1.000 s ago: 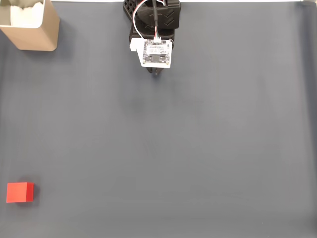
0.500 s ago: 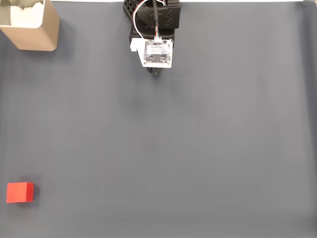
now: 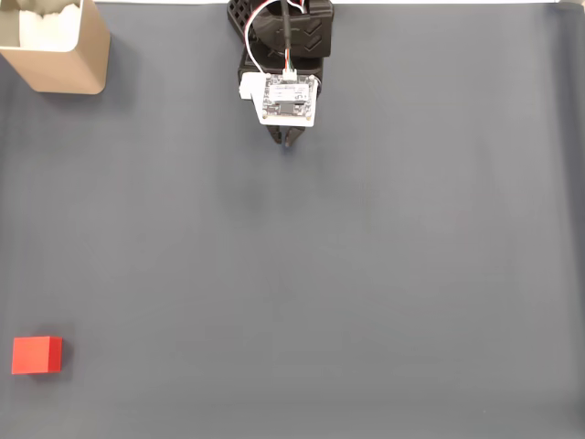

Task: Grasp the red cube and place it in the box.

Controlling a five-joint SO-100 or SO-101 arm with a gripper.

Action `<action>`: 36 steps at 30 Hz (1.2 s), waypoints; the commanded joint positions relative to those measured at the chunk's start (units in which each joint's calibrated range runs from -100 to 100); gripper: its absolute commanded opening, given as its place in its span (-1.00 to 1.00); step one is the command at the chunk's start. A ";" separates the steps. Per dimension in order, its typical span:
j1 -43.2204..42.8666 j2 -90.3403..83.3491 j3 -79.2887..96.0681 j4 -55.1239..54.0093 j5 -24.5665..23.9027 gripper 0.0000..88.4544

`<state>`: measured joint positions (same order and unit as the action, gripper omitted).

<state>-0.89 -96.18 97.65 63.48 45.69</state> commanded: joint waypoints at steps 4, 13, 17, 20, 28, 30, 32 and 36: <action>0.18 7.88 -9.05 -6.03 -0.34 -1.00; 2.45 36.13 -40.62 -4.63 -1.81 -1.00; 4.16 42.63 -48.01 -3.40 -1.86 -1.00; 5.29 46.61 -52.48 -2.58 -1.90 -1.00; 8.92 55.36 -63.89 0.12 -2.39 -1.00; 9.91 57.27 -66.35 0.45 -2.44 -1.00; 11.19 59.52 -69.18 1.02 -2.44 -1.00; 13.53 63.94 -74.93 2.17 -2.44 -1.00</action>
<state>10.39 -34.78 29.84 64.84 43.25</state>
